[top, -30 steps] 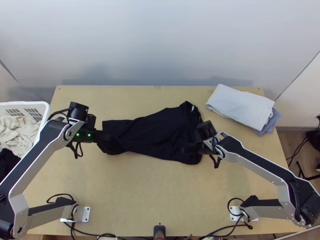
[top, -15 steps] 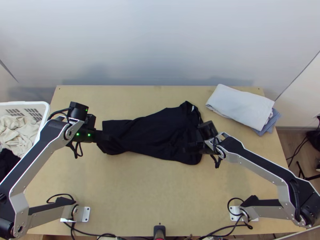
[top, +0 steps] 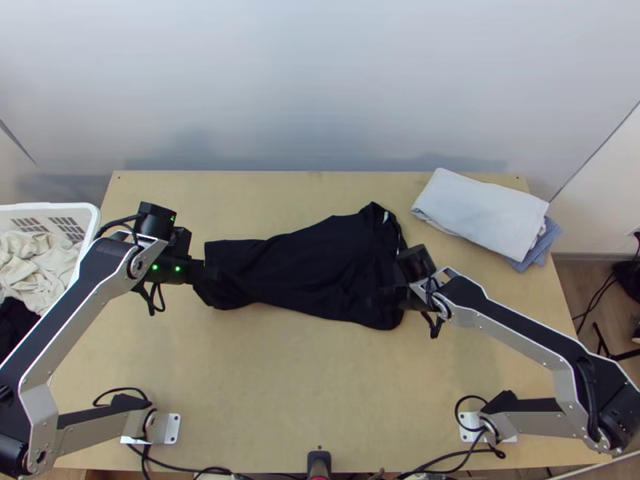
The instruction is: Fold the t-shirt
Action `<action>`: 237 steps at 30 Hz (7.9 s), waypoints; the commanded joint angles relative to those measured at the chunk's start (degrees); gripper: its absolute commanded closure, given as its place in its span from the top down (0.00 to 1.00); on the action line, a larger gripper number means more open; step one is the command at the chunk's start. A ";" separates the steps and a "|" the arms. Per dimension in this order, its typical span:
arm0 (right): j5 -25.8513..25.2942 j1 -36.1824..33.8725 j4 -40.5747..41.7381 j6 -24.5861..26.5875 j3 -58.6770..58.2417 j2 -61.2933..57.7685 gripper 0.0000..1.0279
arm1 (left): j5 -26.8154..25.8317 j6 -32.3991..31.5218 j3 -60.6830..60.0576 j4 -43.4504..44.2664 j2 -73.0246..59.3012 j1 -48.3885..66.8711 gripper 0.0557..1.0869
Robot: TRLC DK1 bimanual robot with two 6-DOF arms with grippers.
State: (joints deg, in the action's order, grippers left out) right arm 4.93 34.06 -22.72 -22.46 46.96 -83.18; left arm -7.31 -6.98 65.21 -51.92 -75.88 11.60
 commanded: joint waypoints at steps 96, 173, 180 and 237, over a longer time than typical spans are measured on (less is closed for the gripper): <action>-12.40 -15.78 9.36 13.84 43.04 25.78 0.03 | 24.71 3.56 11.52 44.27 21.03 -13.88 0.03; -6.69 -7.35 -25.44 5.85 52.71 47.49 0.03 | 6.78 -13.23 24.17 0.15 40.10 -16.17 0.03; -3.26 -5.59 -12.96 -4.96 11.49 60.24 0.03 | 5.64 -7.08 -12.12 5.60 50.04 -10.63 0.03; 9.05 -33.01 -0.92 -10.68 49.19 -27.48 0.94 | -2.01 -5.50 24.35 38.30 -30.82 -18.71 0.96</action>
State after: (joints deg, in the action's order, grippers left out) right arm 14.33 1.65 -7.14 -31.97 90.94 -115.66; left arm -9.06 -15.62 86.98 -3.79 -113.93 -6.87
